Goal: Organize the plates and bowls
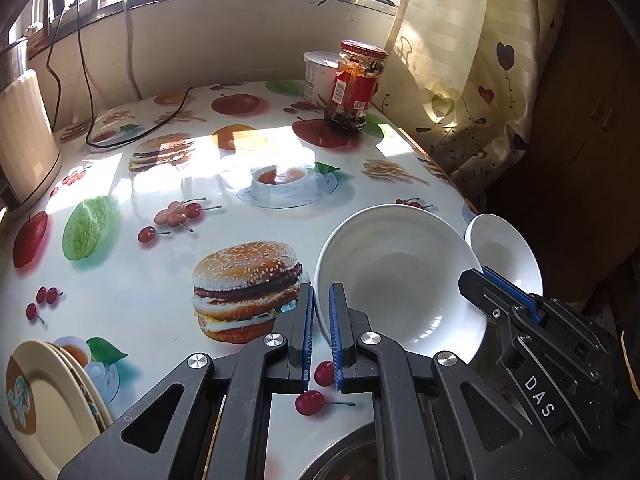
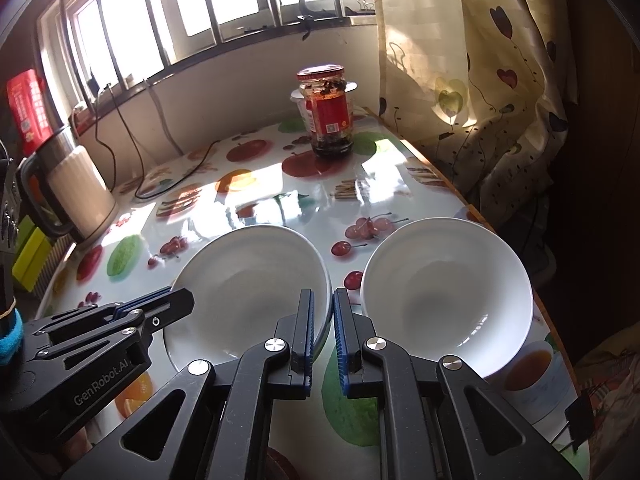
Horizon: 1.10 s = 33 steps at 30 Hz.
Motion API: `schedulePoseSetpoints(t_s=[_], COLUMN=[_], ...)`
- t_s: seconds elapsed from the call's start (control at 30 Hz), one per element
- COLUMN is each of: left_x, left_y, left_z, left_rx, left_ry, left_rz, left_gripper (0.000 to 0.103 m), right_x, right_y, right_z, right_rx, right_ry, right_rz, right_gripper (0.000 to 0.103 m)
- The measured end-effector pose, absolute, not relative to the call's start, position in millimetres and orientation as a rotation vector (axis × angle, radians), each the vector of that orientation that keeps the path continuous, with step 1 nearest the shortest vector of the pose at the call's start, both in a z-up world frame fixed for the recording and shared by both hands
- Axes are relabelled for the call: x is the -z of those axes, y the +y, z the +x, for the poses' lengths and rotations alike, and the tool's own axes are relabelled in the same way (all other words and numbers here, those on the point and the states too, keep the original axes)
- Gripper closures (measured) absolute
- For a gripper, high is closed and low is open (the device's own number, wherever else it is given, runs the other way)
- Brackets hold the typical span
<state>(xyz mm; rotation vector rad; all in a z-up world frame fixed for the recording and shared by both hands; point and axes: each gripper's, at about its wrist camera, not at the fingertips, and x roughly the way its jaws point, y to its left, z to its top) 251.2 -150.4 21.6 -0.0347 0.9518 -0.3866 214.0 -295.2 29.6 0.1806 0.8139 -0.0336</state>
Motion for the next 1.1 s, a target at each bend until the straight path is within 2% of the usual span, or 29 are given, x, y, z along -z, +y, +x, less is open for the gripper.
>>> schedulePoseSetpoints(t_s=[1.1], left_x=[-57.4], left_y=[-128.1], left_z=[205.1], left_rx=[0.394], left_ry=[0.873], left_rz=[-0.067], left_gripper=[0.095], right_x=[-65.6], right_y=[-278.4], right_z=[167.8], right_rx=[0.011], right_ry=[0.727], right_rz=[0.182], right_gripper=[0.093])
